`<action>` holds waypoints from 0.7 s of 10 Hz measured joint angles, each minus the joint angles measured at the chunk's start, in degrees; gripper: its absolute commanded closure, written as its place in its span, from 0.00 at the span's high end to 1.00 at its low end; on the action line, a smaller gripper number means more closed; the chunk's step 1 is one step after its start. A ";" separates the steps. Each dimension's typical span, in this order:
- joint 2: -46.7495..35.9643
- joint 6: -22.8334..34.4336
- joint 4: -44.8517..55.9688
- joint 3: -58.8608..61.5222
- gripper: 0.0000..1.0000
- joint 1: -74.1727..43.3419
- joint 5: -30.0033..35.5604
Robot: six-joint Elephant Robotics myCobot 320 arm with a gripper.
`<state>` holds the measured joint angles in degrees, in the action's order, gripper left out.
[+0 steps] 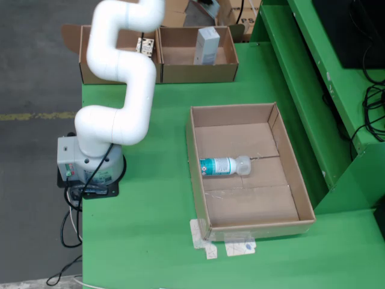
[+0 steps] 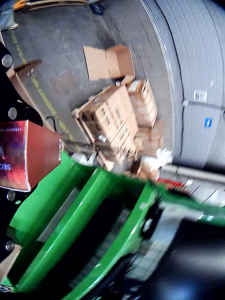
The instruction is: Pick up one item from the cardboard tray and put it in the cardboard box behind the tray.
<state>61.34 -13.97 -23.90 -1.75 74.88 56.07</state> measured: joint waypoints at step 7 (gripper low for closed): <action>4.05 -9.23 18.72 0.09 0.00 -10.55 13.80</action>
<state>65.39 -23.20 -5.18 -1.66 64.33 69.87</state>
